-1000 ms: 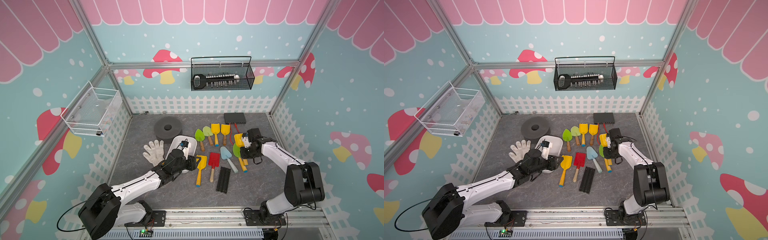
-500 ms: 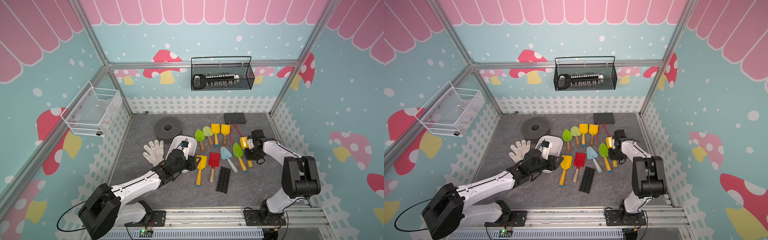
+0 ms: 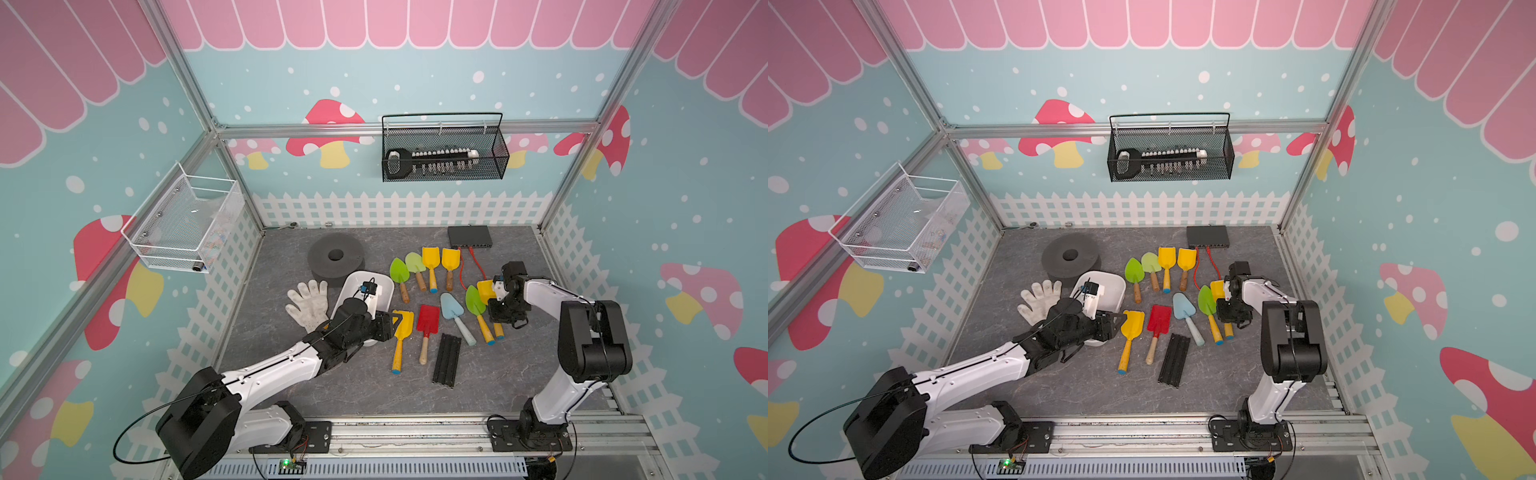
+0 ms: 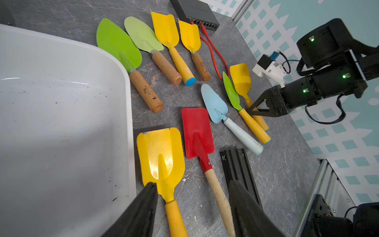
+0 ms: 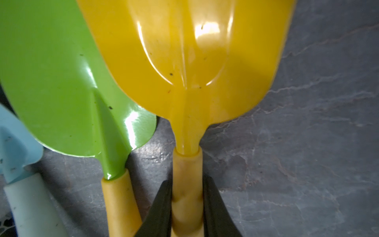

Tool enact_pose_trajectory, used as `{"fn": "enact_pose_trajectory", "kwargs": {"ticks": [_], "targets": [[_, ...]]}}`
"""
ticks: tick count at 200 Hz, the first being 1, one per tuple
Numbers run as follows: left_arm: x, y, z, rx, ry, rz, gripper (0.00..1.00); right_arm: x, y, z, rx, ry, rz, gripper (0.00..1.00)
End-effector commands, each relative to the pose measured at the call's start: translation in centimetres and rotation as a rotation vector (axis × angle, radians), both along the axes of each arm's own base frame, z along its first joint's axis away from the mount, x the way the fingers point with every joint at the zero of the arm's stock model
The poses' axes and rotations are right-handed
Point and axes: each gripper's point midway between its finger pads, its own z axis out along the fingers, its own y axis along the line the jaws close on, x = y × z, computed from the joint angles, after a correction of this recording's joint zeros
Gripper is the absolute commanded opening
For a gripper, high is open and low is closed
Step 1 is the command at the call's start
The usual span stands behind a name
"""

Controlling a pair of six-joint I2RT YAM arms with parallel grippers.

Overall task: Take the shovel out of the storage box
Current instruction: Place the shovel at the center of the board.

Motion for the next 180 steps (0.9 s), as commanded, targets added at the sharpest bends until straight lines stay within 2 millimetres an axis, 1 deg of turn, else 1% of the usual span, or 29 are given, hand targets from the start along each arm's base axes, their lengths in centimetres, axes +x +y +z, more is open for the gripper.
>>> {"fn": "enact_pose_trajectory", "kwargs": {"ticks": [1,40,54,75,99,120,151,180], "targets": [[0.1,0.0,1.5,-0.02,-0.023,-0.004,0.59,0.3,-0.1,-0.4,0.008,0.007,-0.009,0.27],[0.2,0.1,1.6,-0.018,-0.026,0.002,0.59,0.2,-0.3,-0.1,0.0,-0.004,-0.015,0.39],[0.2,0.3,1.6,-0.013,-0.029,0.007,0.6,0.2,-0.4,0.2,-0.004,-0.017,-0.019,0.42],[0.3,0.6,1.6,-0.004,-0.037,0.018,0.6,0.2,-0.7,1.3,-0.021,-0.058,-0.031,0.48],[0.3,0.8,1.7,0.008,-0.049,0.023,0.63,0.2,-1.0,3.2,-0.039,-0.121,-0.042,0.54],[0.3,1.1,2.0,0.021,-0.065,0.029,0.66,0.2,-1.3,4.9,-0.049,-0.188,-0.051,0.58],[1.0,2.1,3.2,0.049,-0.108,0.079,0.7,0.5,-1.4,7.8,-0.051,-0.304,-0.056,0.62],[1.4,3.1,4.4,0.057,-0.148,0.122,0.73,0.7,-0.8,10.4,-0.02,-0.409,-0.041,0.63]]}}
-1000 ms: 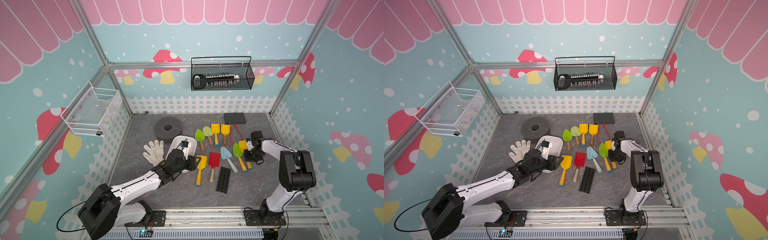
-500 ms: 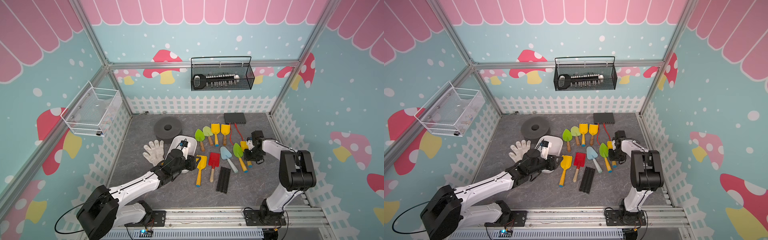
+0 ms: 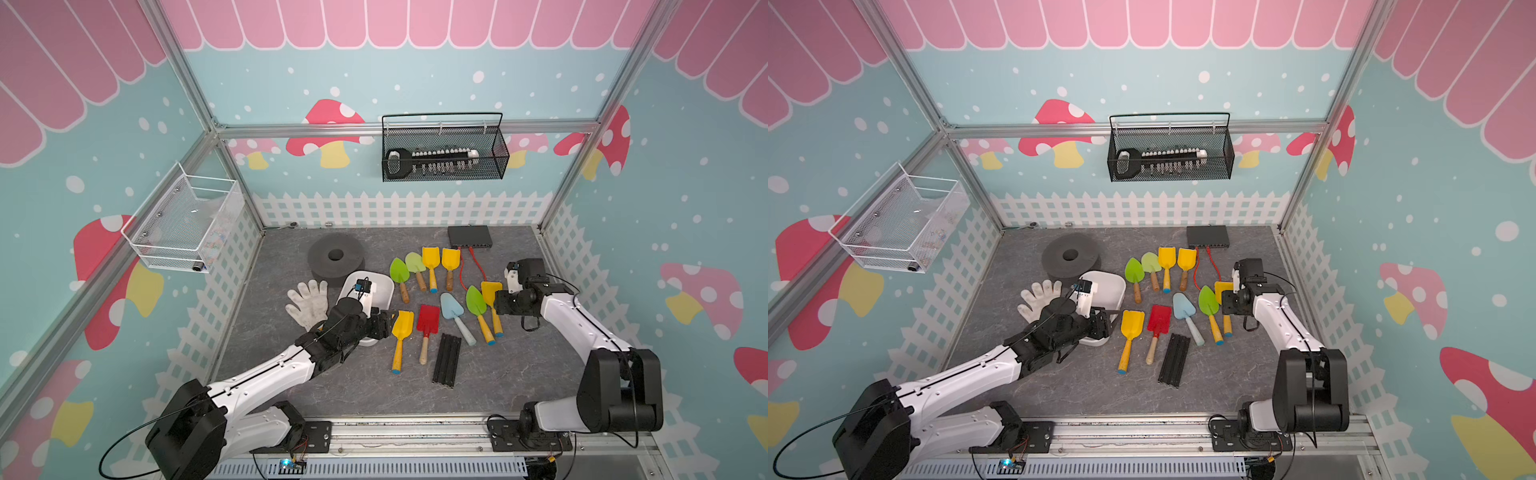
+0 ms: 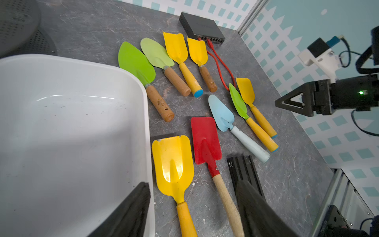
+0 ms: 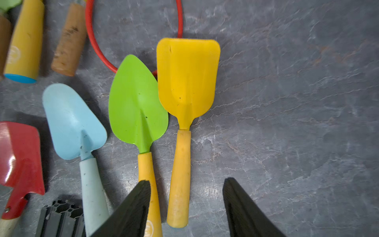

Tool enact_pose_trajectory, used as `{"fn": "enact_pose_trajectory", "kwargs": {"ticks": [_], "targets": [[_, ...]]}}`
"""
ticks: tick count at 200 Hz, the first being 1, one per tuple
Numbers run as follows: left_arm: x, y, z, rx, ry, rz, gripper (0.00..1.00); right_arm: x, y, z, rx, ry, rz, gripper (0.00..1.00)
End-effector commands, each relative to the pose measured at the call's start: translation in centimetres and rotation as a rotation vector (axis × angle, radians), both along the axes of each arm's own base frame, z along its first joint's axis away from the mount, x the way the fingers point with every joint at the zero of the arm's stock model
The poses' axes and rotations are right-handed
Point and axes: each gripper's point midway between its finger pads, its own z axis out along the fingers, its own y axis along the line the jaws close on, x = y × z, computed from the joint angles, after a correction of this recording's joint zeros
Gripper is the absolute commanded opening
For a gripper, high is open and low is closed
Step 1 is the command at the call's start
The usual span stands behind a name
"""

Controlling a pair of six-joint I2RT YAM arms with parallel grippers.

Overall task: Take the shovel out of the storage box
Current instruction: Place the shovel at the center of the board, then reset both arms

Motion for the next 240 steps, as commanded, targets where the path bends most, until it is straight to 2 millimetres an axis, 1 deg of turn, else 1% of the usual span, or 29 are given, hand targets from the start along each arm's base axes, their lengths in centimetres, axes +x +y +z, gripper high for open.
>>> {"fn": "enact_pose_trajectory", "kwargs": {"ticks": [1,6,15,18,22,25,39,45,48,50,53,54,57,75,87,110,114,117,135,148,154,165,180,185,198,204,216,227,240], "targets": [[0.9,1.1,2.3,0.019,-0.071,0.054,0.73,0.1,0.2,1.5,0.018,-0.075,0.003,0.63],[1.0,1.4,2.5,0.02,-0.074,0.064,0.74,0.2,0.3,2.0,0.023,-0.093,0.007,0.64],[1.1,1.8,2.8,0.028,-0.081,0.081,0.79,0.2,0.4,2.6,0.029,-0.121,0.009,0.64],[1.1,1.9,2.9,0.032,-0.084,0.088,0.84,0.3,0.4,2.9,0.032,-0.133,0.01,0.64],[1.2,2.1,3.0,0.038,-0.087,0.095,0.94,0.3,0.5,3.1,0.035,-0.145,0.012,0.64],[1.3,2.3,3.2,0.041,-0.089,0.103,0.98,0.3,0.5,3.3,0.036,-0.154,0.013,0.64],[1.8,3.4,3.8,0.056,-0.099,0.152,0.99,0.5,0.7,4.3,0.046,-0.203,0.02,0.65],[2.1,3.8,4.1,0.06,-0.103,0.175,0.99,0.6,0.8,4.8,0.049,-0.227,0.026,0.68],[2.3,4.0,4.3,0.058,-0.108,0.185,0.99,0.7,0.9,4.9,0.05,-0.238,0.03,0.74],[2.4,4.2,4.4,0.059,-0.109,0.191,0.99,0.8,0.9,5.2,0.05,-0.248,0.034,0.79],[2.5,4.4,4.5,0.061,-0.113,0.198,0.99,0.9,1.0,5.3,0.051,-0.258,0.038,0.93],[2.6,4.5,4.5,0.063,-0.115,0.202,0.99,0.9,1.0,5.4,0.052,-0.264,0.041,0.96],[2.8,4.7,4.7,0.068,-0.121,0.21,0.99,1.0,1.1,5.6,0.053,-0.278,0.046,0.99],[4.0,6.9,5.0,0.148,-0.149,0.284,0.99,1.5,1.4,6.7,0.052,-0.348,0.072,0.99],[4.8,8.9,5.0,0.2,-0.162,0.337,0.99,1.8,1.5,7.2,0.051,-0.393,0.09,0.99],[6.0,11.7,5.0,0.234,-0.206,0.358,0.99,2.2,1.5,7.9,0.034,-0.477,0.104,0.99],[6.0,11.9,5.0,0.234,-0.212,0.357,0.99,2.3,1.5,8.0,0.03,-0.49,0.109,1.0],[6.3,12.9,4.8,0.237,-0.21,0.38,0.99,2.3,1.5,8.1,0.024,-0.501,0.11,1.0],[6.7,16.3,4.2,0.275,-0.216,0.468,0.99,2.4,0.8,8.1,-0.025,-0.539,0.104,0.99],[6.7,20.0,4.3,0.317,-0.234,0.617,0.99,2.4,0.4,7.7,-0.066,-0.549,0.111,1.0],[6.6,21.3,4.5,0.32,-0.254,0.662,0.99,2.4,0.3,7.5,-0.078,-0.554,0.114,0.99],[6.5,23.5,4.8,0.299,-0.304,0.727,0.99,2.4,0.2,7.1,-0.096,-0.562,0.12,1.0],[6.7,25.9,4.4,0.268,-0.329,0.781,0.99,2.5,0.0,6.7,-0.107,-0.573,0.112,0.99],[6.8,26.6,4.0,0.268,-0.32,0.793,0.99,2.6,-0.1,6.7,-0.112,-0.578,0.113,1.0],[7.5,27.5,2.8,0.27,-0.29,0.797,0.99,2.9,0.0,6.5,-0.126,-0.585,0.13,1.0],[7.9,27.4,2.1,0.279,-0.283,0.774,0.99,3.0,-0.1,6.3,-0.136,-0.589,0.137,1.0],[8.6,26.6,1.4,0.3,-0.329,0.715,0.99,3.3,-0.3,5.8,-0.163,-0.599,0.141,1.0],[8.7,26.7,0.8,0.296,-0.354,0.72,0.99,3.7,-0.3,5.4,-0.165,-0.602,0.149,0.99],[8.8,26.7,0.5,0.301,-0.376,0.718,0.99,4.2,0.4,5.1,-0.139,-0.623,0.177,1.0]]}}
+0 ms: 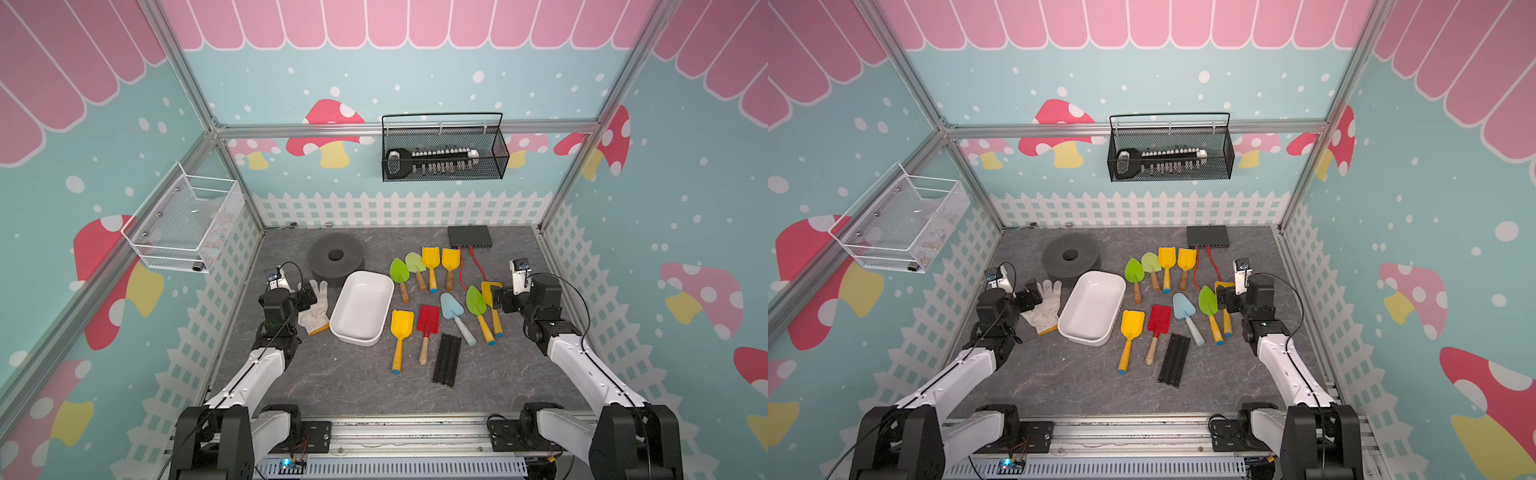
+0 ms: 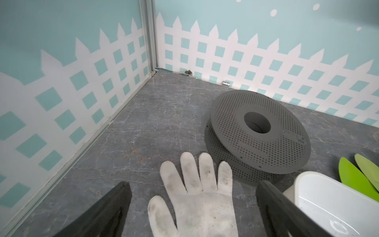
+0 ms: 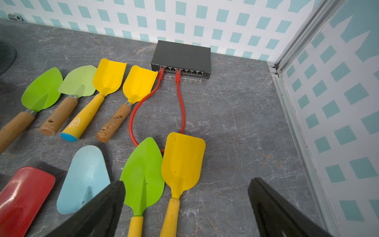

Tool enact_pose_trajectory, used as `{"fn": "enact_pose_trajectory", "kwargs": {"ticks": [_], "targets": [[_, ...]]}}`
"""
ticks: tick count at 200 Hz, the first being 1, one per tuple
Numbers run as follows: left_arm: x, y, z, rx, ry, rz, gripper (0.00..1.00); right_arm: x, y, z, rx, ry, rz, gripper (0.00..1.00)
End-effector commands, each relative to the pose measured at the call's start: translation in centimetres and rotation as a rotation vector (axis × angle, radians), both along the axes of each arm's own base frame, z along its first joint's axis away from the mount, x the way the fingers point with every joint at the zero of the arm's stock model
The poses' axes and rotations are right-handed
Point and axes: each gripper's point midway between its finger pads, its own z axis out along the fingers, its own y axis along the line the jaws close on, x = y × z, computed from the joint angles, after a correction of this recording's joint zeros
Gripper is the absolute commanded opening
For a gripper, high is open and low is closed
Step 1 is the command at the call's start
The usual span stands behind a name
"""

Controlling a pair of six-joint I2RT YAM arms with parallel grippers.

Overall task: Take the shovel out of the storage box
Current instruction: Reset both arms

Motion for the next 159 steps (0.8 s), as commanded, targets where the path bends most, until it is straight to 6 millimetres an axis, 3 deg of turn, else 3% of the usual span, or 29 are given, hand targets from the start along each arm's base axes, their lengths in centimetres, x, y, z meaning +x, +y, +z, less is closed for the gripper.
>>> {"fn": "enact_pose_trajectory", "kwargs": {"ticks": [1,54,107,134,153,159], "targets": [[0.7,-0.7,1.1,0.047,-0.115,-0.06,0.99,1.2,0.2,0.1,-0.02,-0.064,0.033,1.0],[1.5,-0.5,-1.1,0.033,-0.135,-0.05,0.99,2.1,-0.2,-1.7,-0.032,-0.138,0.033,0.99],[2.9,-0.8,-3.5,0.03,-0.091,-0.068,0.99,1.5,0.1,-4.1,-0.03,-0.197,0.057,1.0],[2.5,-1.1,-3.6,0.041,-0.107,-0.075,0.99,1.5,-0.4,-5.0,-0.03,-0.279,0.02,0.99],[2.6,-0.3,-3.5,0.038,-0.109,-0.022,0.99,0.8,0.1,-6.5,-0.029,-0.219,0.055,1.0],[2.7,-0.3,-3.6,0.039,-0.097,-0.022,0.99,1.6,0.2,-5.7,-0.027,-0.223,0.061,1.0]]}}
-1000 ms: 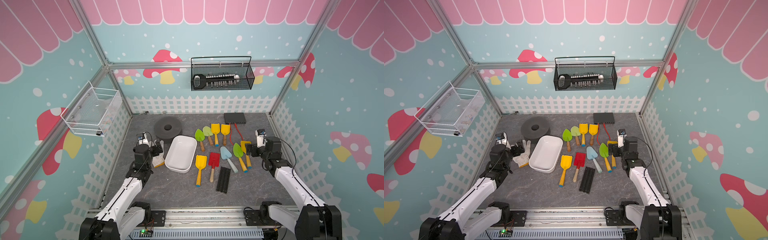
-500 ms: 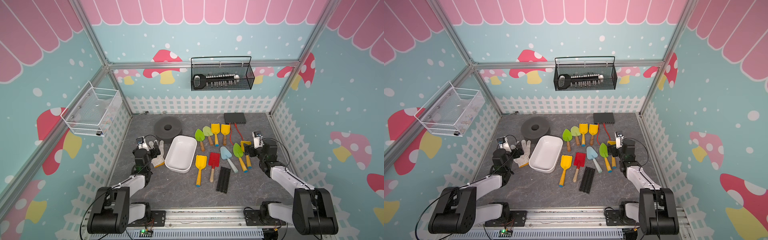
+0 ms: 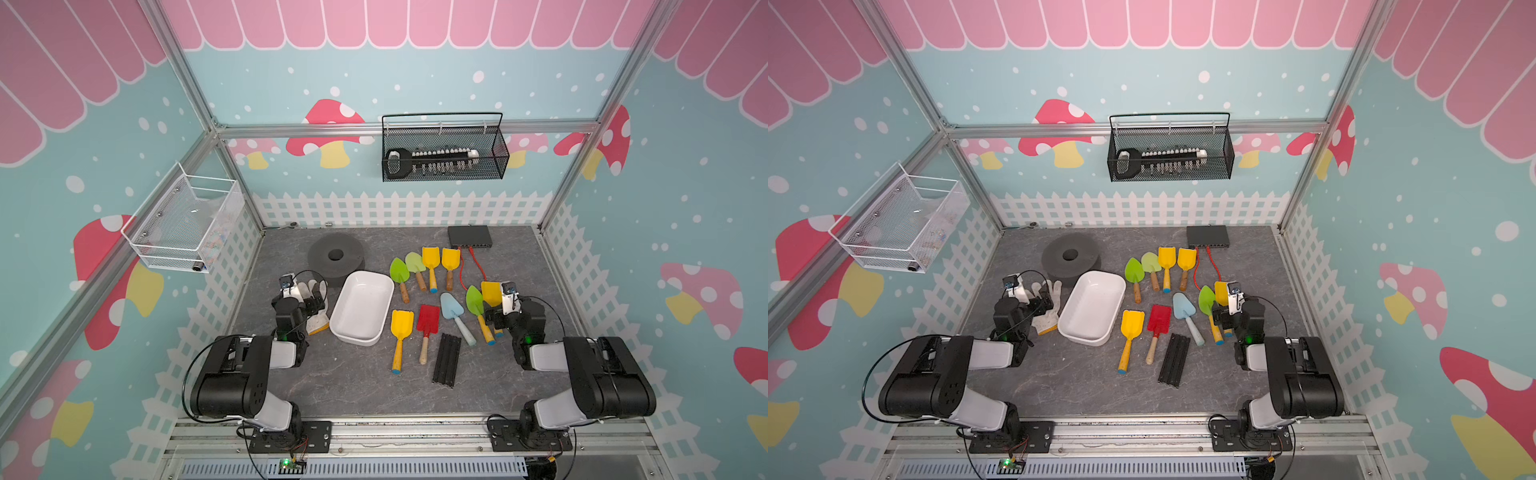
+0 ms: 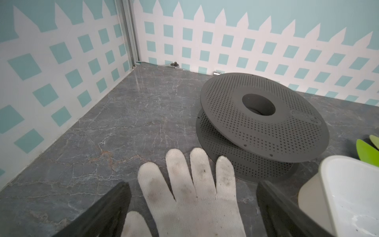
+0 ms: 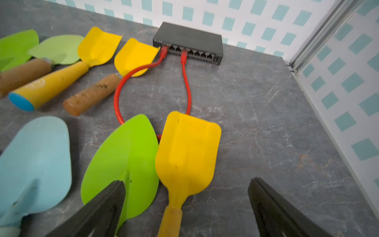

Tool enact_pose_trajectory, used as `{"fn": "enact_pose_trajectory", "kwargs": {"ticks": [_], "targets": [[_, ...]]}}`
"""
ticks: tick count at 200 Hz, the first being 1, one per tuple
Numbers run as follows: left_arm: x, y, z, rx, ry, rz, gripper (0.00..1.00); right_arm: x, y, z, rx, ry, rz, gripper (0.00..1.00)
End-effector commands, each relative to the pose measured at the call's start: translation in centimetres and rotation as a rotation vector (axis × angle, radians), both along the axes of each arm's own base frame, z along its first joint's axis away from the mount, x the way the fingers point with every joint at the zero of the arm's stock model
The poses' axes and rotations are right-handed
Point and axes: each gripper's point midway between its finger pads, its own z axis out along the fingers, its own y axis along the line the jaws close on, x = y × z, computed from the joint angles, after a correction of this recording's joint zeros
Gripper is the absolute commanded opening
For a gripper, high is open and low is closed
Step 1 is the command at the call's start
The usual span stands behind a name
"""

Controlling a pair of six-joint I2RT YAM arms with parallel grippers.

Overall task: Take the shovel out of the storage box
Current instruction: Reset both arms

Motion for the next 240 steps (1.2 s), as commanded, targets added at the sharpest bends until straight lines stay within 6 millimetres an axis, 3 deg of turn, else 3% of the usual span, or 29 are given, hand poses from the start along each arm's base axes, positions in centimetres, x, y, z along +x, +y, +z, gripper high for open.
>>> {"fn": "enact_pose_trajectory", "kwargs": {"ticks": [1,28,63,240], "targets": [[0.3,0.3,1.0,0.012,-0.032,0.026,0.99,1.9,0.2,4.0,-0.002,-0.135,0.021,1.0],[0.9,0.0,0.8,0.028,-0.005,0.016,0.99,2.5,0.8,3.7,-0.003,-0.103,0.061,0.99],[0.9,-0.1,0.8,0.031,-0.003,0.017,0.99,3.2,0.2,3.5,-0.002,-0.073,0.024,1.0],[1.0,-0.1,0.7,0.041,0.006,0.023,0.99,3.2,0.2,3.4,-0.007,-0.071,0.021,1.0]]}}
